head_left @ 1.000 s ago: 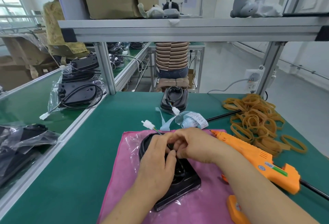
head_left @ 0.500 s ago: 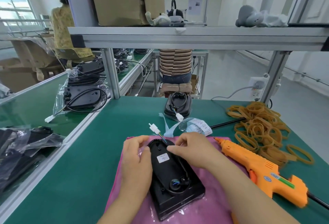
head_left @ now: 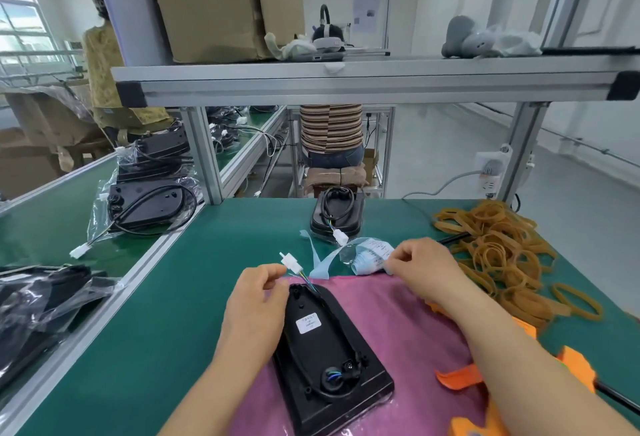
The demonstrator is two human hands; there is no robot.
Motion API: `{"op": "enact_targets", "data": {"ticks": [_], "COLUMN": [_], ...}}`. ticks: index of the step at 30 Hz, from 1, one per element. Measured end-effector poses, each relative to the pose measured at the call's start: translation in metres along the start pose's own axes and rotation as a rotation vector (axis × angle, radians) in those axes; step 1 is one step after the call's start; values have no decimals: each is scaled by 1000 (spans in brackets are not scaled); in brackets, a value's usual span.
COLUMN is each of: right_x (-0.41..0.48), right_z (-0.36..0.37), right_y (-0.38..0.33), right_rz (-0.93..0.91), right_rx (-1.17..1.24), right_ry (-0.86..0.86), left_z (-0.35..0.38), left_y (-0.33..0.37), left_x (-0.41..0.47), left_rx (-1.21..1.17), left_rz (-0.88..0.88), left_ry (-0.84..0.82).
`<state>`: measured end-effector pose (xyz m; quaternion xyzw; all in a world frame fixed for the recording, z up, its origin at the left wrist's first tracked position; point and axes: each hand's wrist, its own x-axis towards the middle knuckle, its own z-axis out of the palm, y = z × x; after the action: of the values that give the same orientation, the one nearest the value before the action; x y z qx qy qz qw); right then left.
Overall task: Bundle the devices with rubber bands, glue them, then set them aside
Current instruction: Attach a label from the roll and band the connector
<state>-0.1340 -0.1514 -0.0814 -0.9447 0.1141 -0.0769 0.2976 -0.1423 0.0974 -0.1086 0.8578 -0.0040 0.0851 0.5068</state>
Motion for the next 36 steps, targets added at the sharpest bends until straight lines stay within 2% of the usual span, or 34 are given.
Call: {"op": "enact_targets", "data": {"ticks": [2, 5, 9, 12, 15, 17, 19, 23, 26, 30, 34, 36], "right_x": [10, 22, 23, 20, 16, 14, 8, -15, -26, -32, -31, -29], "right_z": [-17, -30, -28, -27, -35, -43, -48, -46, -31, -10, 13, 22], "right_y": [16, 43, 65, 73, 71, 58, 33, -32, -63, -75, -79, -78], "right_rz": [48, 171, 312, 346, 294, 161, 0, -278, -390, -395, -364, -289], "right_rx": [-114, -343, -414, -411, -379, -325, -157, 146, 205, 379, 542, 686], "right_ry": [71, 87, 21, 23, 74, 74, 17, -230, -384, -439, -407, -454], "left_z": [1, 7, 16, 13, 4, 0, 0, 10, 12, -1, -20, -30], "left_y": [3, 7, 17, 22, 25, 28, 34, 50, 56, 48, 26, 18], "left_x": [-2, -6, -9, -8, -6, -5, -5, -9, -9, -8, -4, -4], "left_rx": [-11, -85, -165, -193, -205, -213, -241, -304, -408, -740, -892, -952], "left_rz": [14, 52, 96, 107, 94, 99, 112, 164, 33, -254, -391, -432], "left_ry": [11, 37, 68, 106, 143, 160, 148, 35, -105, -386, -586, -693]}}
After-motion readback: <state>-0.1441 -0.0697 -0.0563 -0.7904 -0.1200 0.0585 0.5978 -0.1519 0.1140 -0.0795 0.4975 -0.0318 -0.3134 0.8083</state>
